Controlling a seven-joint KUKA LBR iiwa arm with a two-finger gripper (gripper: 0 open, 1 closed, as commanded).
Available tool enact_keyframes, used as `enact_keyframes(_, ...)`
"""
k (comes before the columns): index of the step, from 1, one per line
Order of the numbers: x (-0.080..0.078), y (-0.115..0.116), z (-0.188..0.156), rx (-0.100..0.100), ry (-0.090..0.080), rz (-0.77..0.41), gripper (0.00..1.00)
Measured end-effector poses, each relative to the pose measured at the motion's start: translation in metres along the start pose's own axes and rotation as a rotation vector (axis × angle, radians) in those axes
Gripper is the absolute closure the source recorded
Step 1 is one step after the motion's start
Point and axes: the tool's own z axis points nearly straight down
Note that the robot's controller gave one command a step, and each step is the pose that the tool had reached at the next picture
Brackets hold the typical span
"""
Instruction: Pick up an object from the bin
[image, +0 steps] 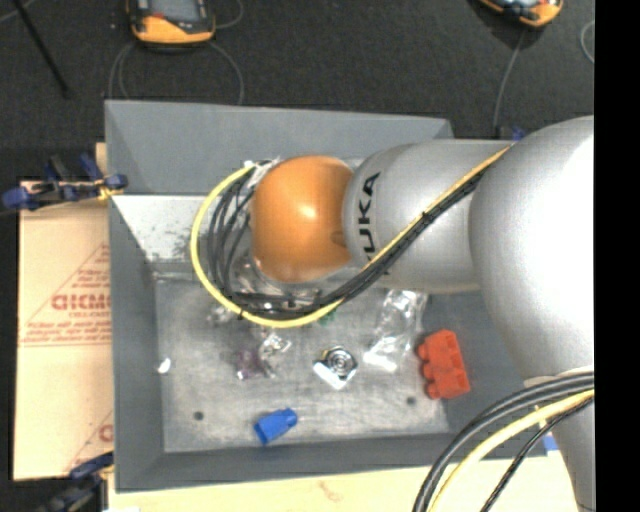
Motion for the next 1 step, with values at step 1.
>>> enact_keyframes(1, -0.0018, -0.0220, 0.0008, 0.000, 0.002, -0.291, 0.00)
